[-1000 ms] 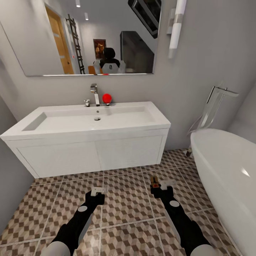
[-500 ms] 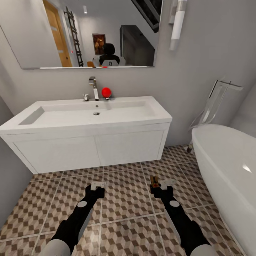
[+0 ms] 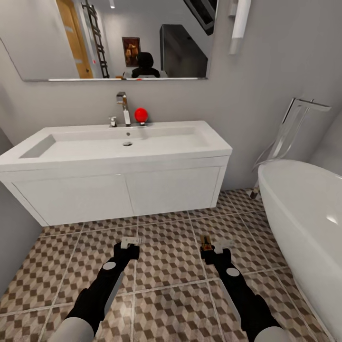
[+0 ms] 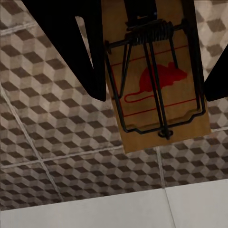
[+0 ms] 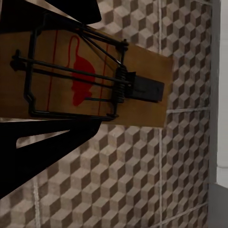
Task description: Take the four mousetraps from the cabinet in the bathroom and place them on the bathroom floor. Make sure all four end up on the same floor surface, and ensure that at least two of them are either under or directly next to the same bathroom sink.
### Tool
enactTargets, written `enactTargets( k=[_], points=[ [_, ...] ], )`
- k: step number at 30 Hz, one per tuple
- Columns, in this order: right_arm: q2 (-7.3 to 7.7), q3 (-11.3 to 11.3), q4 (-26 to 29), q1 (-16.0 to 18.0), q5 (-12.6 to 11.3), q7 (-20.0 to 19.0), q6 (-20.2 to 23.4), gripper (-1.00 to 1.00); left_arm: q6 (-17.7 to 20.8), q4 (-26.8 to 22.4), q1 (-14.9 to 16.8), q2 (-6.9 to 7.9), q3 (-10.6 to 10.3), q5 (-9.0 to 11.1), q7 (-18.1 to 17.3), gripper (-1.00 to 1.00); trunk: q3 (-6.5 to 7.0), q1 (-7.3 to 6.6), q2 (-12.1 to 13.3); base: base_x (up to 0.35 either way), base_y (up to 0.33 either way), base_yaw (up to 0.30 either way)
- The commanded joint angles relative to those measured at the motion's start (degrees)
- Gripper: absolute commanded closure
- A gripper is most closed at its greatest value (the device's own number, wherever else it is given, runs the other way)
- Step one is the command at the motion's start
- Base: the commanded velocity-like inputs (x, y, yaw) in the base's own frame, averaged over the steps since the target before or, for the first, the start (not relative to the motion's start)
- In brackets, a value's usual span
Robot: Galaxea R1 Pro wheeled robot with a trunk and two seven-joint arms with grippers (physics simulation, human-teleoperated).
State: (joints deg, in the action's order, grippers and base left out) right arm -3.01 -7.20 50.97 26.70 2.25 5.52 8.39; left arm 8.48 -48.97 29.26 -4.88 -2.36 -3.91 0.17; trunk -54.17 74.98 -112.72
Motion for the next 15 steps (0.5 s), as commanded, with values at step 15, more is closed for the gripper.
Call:
enactTargets(
  k=[15],
  points=[
    [0.02, -0.28, 0.1, 0.02, 0.22, 0.54, 0.4, 1.0, 0.4, 0.01, 0.01, -0.37, -0.1, -0.49, -0.08, 1.0, -4.11, 3.29, -6.05, 0.0, 0.0, 0.0]
  ],
)
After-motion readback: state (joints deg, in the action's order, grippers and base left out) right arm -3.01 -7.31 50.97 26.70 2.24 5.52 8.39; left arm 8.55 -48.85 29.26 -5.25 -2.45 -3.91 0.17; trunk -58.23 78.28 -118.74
